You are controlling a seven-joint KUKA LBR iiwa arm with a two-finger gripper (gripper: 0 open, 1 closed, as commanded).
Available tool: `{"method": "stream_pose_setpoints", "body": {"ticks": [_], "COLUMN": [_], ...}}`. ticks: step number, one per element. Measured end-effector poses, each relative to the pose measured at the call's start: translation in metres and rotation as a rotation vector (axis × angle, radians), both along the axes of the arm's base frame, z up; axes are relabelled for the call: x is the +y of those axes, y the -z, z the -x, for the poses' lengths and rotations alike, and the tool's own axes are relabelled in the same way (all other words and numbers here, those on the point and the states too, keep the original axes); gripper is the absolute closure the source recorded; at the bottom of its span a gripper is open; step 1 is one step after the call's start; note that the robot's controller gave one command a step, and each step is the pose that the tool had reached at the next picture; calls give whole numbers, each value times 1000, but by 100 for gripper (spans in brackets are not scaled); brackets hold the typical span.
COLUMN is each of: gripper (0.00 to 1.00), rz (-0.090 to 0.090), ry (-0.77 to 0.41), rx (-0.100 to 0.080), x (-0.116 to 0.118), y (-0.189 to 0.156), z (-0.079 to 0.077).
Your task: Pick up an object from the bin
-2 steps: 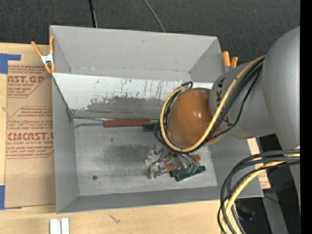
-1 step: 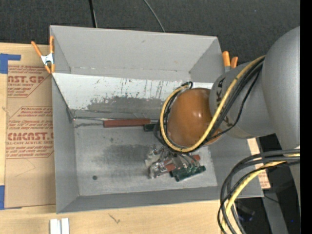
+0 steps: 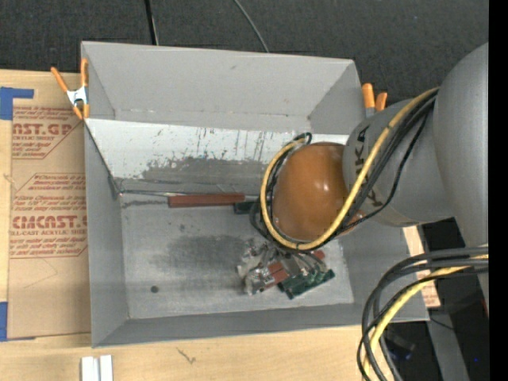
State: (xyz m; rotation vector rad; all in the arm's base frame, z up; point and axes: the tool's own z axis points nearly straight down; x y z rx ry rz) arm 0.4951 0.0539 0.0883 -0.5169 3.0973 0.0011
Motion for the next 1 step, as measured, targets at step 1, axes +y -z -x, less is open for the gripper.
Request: {"method": "stream_pose_setpoints", "body": {"ticks": [1], "gripper": [100], "rz": [0], "ry": [-52], "rx": [2], "x": [11], "y": [-105], "z": [-11]}}
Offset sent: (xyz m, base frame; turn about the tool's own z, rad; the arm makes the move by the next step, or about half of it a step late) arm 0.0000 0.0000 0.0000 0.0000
